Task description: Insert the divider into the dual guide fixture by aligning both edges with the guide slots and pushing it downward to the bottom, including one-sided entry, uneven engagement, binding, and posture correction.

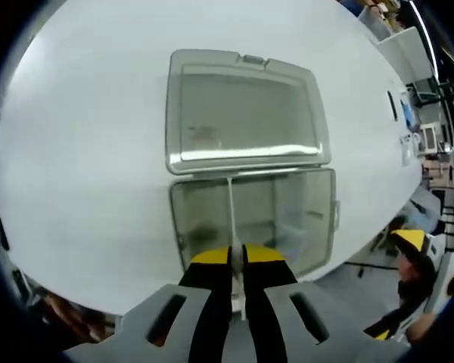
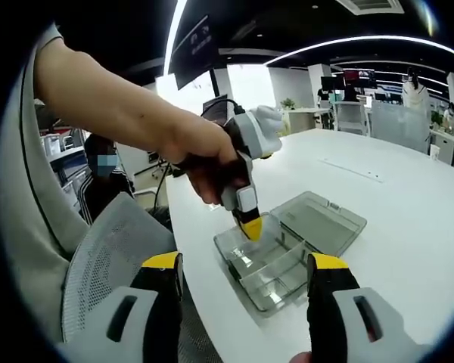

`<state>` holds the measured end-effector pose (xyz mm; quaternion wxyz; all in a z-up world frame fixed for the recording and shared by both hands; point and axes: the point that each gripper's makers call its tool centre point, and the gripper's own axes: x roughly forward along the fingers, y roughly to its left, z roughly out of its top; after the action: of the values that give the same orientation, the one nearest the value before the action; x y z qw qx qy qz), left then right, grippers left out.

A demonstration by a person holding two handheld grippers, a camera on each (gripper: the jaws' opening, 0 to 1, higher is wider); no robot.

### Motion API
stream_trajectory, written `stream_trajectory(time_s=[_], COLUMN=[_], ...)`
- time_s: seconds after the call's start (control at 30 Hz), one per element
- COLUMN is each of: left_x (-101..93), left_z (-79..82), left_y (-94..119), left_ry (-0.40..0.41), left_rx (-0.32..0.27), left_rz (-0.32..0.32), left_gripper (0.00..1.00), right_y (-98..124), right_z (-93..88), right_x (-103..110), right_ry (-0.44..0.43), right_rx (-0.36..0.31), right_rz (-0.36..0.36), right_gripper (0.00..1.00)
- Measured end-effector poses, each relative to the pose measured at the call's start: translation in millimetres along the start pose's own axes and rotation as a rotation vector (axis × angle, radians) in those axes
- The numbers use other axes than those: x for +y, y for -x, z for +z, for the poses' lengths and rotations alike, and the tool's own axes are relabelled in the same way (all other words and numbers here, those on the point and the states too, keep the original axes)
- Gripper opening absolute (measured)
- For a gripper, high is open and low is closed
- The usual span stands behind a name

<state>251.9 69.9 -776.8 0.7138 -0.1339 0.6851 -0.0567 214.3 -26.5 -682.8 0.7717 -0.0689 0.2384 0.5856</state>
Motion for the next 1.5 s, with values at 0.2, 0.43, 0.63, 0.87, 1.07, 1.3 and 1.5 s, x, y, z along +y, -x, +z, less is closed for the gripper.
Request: stream_trajectory(time_s=[0.2,0.43,0.63,0.87,1.07,1.3,1.5], left_x=[-0.1,-0.2,-2.1,-2.6,-2.2,-0.8,-1.3], left_z=[-0.8,-0.7,-0.6,-0.9,-0.1,-0.2,-0.4], left_y=[-0.7,-1.1,-1.7,-1.1,-4.4,-4.6,-6.0], left_ry=[-0.006,-0.020,-0.049,-0.080,-0.109,-0.121,-0.137], left_rx=[0.003,0.008,0.017,0.027,0.030,0.034,0.039], left_rz=[0.007,0.017,0.045,0.078,0.103,0.109,0.119], left_gripper=[0.01,0.01,0.01,0.01,0.01,0.01,0.02], right_y=[-0.1,-0.3,-0.7,-0.8,-0.9,-0.2,0.1], right_z=[-0.8,-1.2,-1.0,-1.4,-1.2,-2.6,-2.9], right_x=[0.1,0.5,1.0,0.8,1.2,0.4,-0.4], right_ry=[-0.001,-0.004,-0.004,-0.003,-0.003,-0.006,-0.007], right_rx=[0.001,-0.002,-0.002,0.001,0.001,0.003,0.003], right_rz=[0.000,0.000,0.000,0.001,0.002,-0.001,-0.002], right_gripper=[0.64,0.64,0.64,0.64,0.64,0.64,0.64])
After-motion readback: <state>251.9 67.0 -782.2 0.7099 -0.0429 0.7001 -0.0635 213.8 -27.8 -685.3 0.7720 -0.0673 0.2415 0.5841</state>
